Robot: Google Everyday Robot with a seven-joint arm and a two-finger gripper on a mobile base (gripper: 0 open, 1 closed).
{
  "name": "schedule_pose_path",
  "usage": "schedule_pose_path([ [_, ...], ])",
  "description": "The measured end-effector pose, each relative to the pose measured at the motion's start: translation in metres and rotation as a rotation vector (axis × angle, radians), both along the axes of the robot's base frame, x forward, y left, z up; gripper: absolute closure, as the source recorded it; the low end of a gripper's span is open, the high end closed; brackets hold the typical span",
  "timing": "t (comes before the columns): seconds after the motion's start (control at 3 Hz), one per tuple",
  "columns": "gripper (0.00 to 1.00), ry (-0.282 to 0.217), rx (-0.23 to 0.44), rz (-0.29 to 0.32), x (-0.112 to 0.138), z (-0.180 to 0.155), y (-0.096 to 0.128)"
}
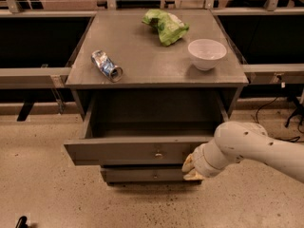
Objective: Close top drawer
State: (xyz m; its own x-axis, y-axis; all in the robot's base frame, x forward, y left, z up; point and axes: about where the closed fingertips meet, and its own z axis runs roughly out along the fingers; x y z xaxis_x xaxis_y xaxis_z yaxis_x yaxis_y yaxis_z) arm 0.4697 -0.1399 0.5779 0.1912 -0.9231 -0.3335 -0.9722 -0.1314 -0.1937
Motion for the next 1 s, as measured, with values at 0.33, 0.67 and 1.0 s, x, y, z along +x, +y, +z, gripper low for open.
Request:
schedule_pose_path([
  [0.33,0.88,-0.042,-0.001,0.023,0.018,-0.026,0.014],
  [0.67,1.0,-0.066,-0.003,0.019,0.024,-0.03,0.018],
  [1.0,1.0,-0.075,0.003,0.027,0.034,-0.031,0.021],
])
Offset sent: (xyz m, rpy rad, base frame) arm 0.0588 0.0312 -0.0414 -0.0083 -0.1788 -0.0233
